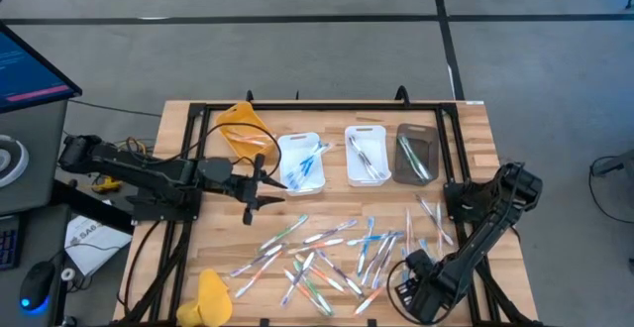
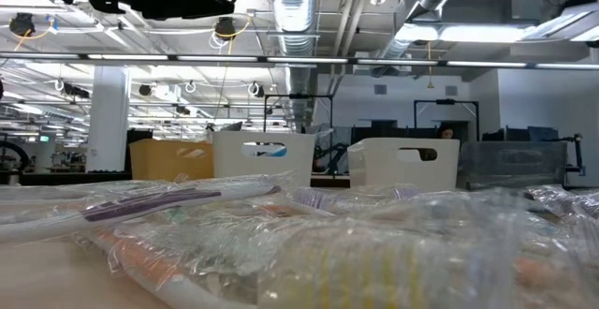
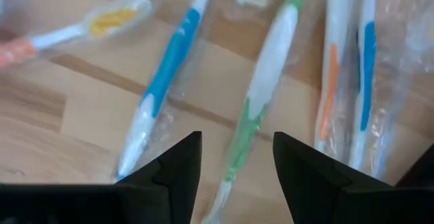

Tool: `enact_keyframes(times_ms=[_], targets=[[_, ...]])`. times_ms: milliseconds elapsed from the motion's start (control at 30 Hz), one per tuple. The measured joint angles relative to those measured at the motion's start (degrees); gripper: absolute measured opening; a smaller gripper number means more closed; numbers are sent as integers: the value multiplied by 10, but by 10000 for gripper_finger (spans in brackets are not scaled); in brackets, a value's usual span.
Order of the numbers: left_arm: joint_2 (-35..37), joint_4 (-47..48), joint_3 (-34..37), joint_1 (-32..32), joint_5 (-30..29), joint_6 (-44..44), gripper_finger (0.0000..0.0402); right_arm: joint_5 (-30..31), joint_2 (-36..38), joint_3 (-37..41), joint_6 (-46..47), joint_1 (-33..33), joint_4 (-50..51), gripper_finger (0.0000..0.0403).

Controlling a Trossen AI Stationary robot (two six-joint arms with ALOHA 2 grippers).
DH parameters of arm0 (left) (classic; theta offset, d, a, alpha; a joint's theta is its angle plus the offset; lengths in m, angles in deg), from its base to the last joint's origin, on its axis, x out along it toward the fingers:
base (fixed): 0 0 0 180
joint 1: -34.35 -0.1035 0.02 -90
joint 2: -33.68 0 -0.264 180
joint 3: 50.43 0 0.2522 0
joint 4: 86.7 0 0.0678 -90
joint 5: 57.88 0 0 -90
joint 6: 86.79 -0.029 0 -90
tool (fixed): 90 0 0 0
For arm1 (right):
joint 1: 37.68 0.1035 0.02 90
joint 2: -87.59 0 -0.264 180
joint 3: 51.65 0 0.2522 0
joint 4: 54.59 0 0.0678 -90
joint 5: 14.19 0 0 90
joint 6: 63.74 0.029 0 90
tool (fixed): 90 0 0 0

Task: Pick & Place Toothbrushes
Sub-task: Put the bottom right green toothbrush into the black bin

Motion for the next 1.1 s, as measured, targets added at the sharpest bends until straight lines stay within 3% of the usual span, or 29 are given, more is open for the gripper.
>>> enact_keyframes(times_ms=[500,767,1100], targets=[[0,-11,0,-3,0,-30,141,0,0,23,9,9,-36,178],[0,-34,0,-30,0,-30,141,-1,2,77,17,11,-127,176],[0,-56,0,-60,0,-30,141,-2,3,88,17,11,-141,177]])
